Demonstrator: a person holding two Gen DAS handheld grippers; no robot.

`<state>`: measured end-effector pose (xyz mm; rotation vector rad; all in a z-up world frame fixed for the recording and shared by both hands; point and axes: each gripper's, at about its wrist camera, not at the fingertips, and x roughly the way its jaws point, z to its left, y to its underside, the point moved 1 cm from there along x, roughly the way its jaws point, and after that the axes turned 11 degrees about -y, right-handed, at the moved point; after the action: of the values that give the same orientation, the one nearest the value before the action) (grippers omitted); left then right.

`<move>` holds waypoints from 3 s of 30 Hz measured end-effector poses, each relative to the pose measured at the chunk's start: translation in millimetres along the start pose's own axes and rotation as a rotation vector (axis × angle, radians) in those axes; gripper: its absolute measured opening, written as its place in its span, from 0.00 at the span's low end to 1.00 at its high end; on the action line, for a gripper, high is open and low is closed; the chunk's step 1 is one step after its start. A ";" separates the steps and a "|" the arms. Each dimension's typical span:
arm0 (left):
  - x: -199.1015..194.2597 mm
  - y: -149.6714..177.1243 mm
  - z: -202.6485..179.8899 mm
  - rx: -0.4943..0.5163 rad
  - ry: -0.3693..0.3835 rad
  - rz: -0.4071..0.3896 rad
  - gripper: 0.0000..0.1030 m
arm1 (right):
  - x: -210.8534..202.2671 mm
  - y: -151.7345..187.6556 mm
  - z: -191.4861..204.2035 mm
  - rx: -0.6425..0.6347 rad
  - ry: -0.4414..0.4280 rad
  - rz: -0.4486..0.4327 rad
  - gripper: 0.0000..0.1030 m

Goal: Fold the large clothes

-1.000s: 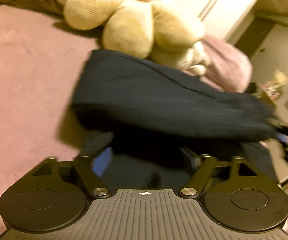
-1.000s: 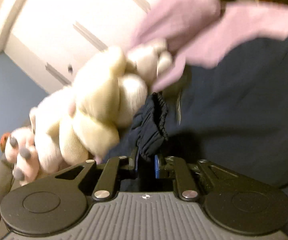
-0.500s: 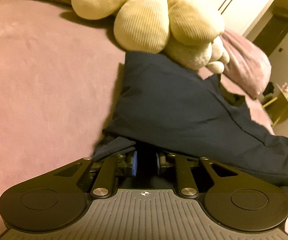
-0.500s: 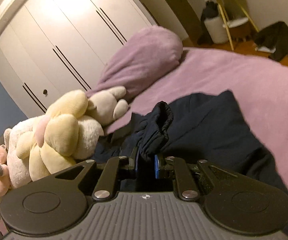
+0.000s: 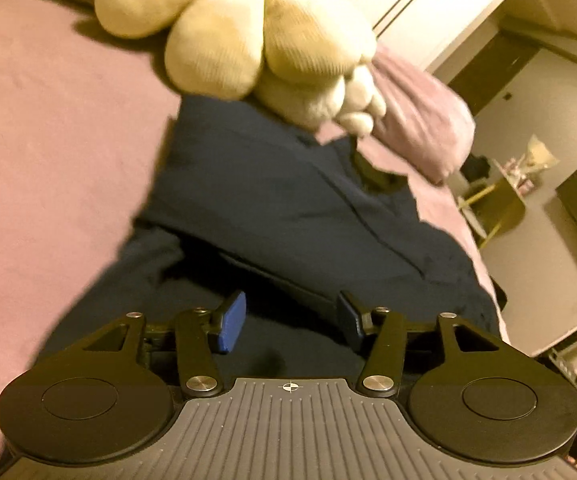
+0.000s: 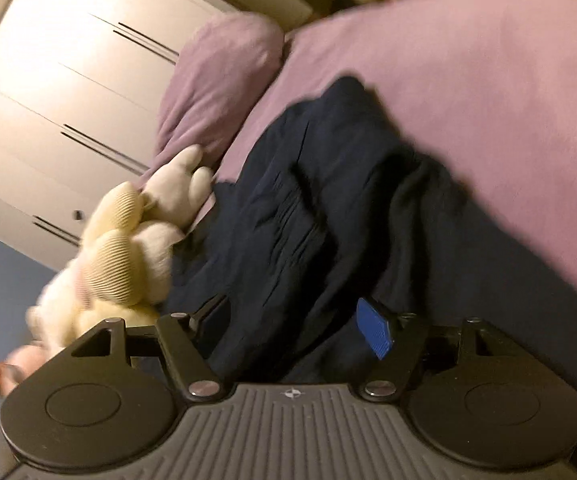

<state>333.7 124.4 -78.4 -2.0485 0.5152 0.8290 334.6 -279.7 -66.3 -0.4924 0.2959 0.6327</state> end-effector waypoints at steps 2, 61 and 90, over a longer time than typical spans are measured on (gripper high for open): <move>19.6 -1.9 -4.4 -0.002 -0.001 0.039 0.47 | 14.1 -1.6 -2.0 0.046 0.000 0.009 0.63; 81.0 -22.4 -48.8 0.273 -0.263 0.065 0.44 | 119.0 33.7 59.1 -0.937 0.512 0.173 0.19; -175.8 111.1 106.3 0.071 -0.098 0.129 0.99 | -215.3 95.2 -6.1 -0.561 0.408 0.027 0.90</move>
<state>103.7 160.3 -59.3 -1.9151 0.6182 0.9684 108.3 -321.9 -16.7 -1.1642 0.5142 0.6373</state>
